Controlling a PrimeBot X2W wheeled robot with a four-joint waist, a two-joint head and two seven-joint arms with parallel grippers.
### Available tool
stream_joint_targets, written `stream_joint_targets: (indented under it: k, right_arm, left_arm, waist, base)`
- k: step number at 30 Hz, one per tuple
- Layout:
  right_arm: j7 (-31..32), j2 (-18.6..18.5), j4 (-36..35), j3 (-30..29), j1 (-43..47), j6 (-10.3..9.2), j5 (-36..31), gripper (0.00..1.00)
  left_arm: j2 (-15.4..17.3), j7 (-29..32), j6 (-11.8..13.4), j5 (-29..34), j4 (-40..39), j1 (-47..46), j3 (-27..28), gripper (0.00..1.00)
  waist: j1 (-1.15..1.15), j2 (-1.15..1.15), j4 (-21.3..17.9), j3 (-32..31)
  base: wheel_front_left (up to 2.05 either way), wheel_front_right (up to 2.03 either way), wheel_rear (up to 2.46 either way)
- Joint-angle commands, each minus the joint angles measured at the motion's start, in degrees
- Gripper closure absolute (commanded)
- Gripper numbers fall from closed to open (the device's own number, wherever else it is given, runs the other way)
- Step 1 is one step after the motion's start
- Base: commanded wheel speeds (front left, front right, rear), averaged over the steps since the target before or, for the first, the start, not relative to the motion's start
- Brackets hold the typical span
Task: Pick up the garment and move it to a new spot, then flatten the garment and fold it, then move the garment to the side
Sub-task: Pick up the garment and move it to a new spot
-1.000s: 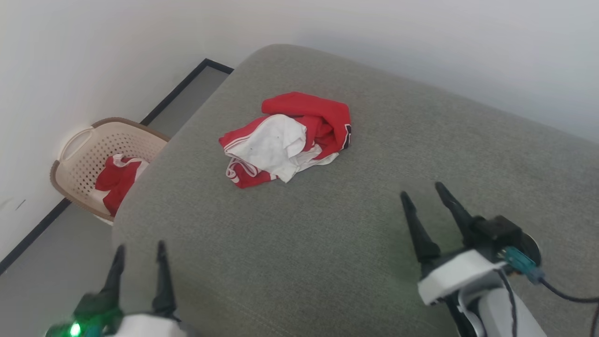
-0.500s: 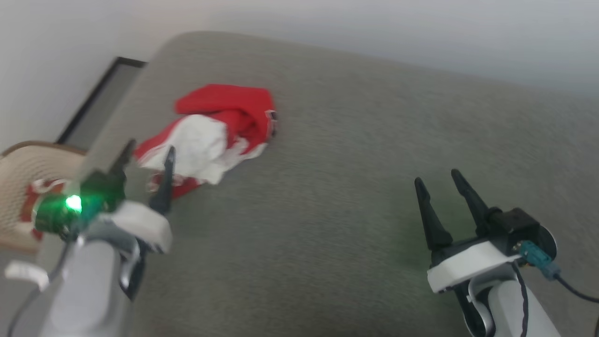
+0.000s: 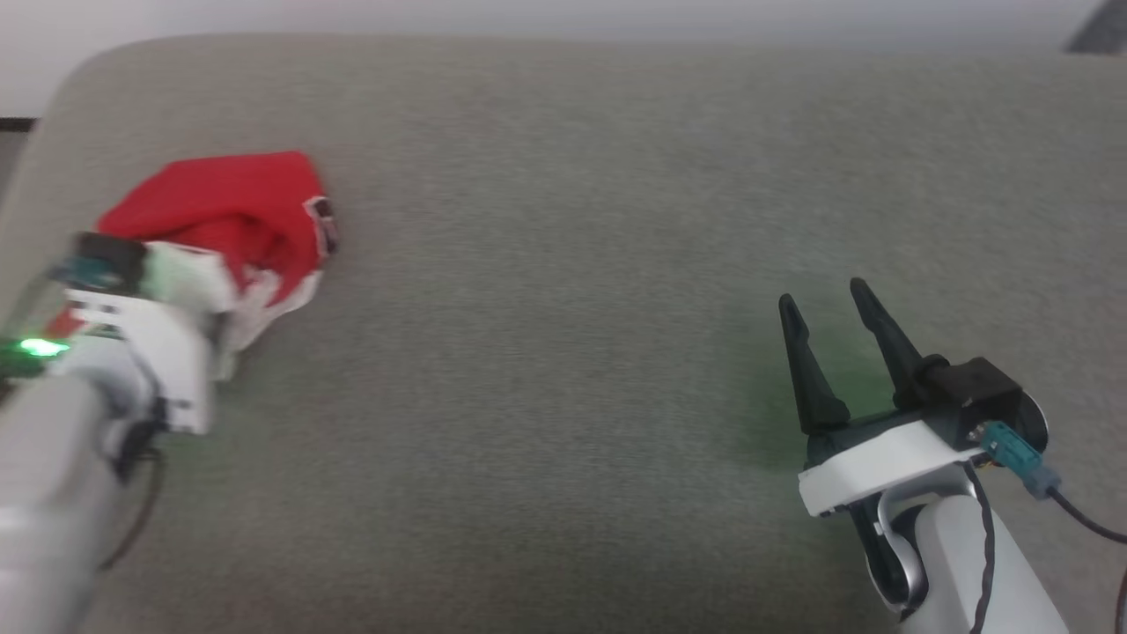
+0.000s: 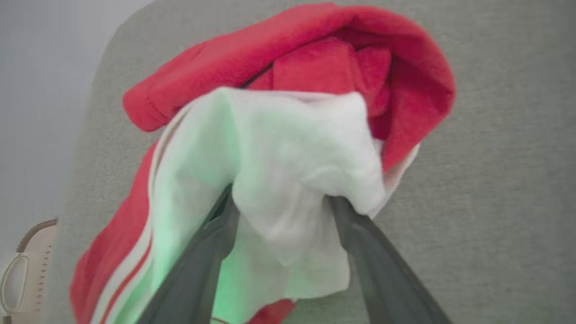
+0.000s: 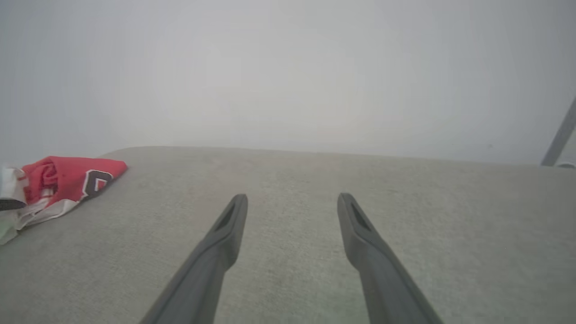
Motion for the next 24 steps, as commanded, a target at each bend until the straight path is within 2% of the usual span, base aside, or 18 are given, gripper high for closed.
stream_joint_targets:
  k: [1,9,14,15,16,17,18,19,24]
  right_arm:
    - [-0.19,0.31,-0.07,0.04,-1.48,-0.08,0.0,0.0]
    - [-0.19,0.55,-0.94,0.07,-2.89,-0.08,-0.13,0.0]
    - [-0.19,0.66,-1.8,-0.78,-2.52,-0.08,-0.36,0.0]
    - [-0.19,0.68,-1.81,-0.84,-2.37,-0.08,-0.45,0.0]
    - [-0.19,0.67,-1.86,-0.95,-2.3,-0.08,-0.54,0.0]
    - [-0.19,0.7,-1.96,-1.07,-2.26,-0.08,-0.56,0.0]
    - [-0.19,0.72,-2.07,-1.18,-2.23,-0.08,-0.58,0.0]
    - [-0.19,0.75,-2.19,-1.31,-2.27,-0.08,-0.61,0.0]
    - [-0.19,0.82,-2.1,-1.52,-1.65,-0.08,-0.4,0.0]
  left_arm:
    - [1.51,1.8,-0.05,-2.6,0.88,-0.95,-1.21,0.0]
    - [6.11,5.55,-0.06,-9.97,4.4,-1.33,-4.49,0.0]
    - [5.92,8.01,-0.06,-14.0,7.04,-0.85,-5.68,0.01]
    - [5.5,8.63,-0.06,-14.38,7.3,-0.48,-6.57,0.33]
    - [5.18,9.02,-0.06,-14.91,7.51,-0.26,-7.14,0.51]
    - [5.08,8.83,-0.06,-15.52,7.82,-0.18,-7.29,0.57]
    - [5.02,8.55,-0.06,-15.6,8.01,-0.15,-7.63,0.75]
    - [4.94,8.14,-0.06,-15.87,8.0,-0.1,-8.07,1.0]
    - [6.94,3.11,-0.11,-15.89,8.09,-0.93,-9.21,1.0]
  waist:
    - [0.0,0.0,-2.88,1.79]
    - [0.0,0.0,-8.13,5.0]
    - [0.0,0.0,-9.78,6.84]
    - [0.0,0.0,-9.92,6.97]
    - [0.0,0.0,-9.99,7.03]
    - [0.0,0.0,-10.02,7.03]
    - [0.0,0.0,-10.03,6.97]
    - [0.0,0.0,-9.98,6.78]
    - [0.0,0.0,-9.07,4.37]
  base:
    - [0.0,0.0,0.0]
    - [0.0,0.0,0.0]
    - [0.0,0.0,0.0]
    - [0.0,0.0,0.0]
    - [0.0,0.0,0.0]
    - [0.0,0.0,0.0]
    - [0.0,0.0,0.0]
    - [0.0,0.0,0.0]
    - [0.0,0.0,0.0]
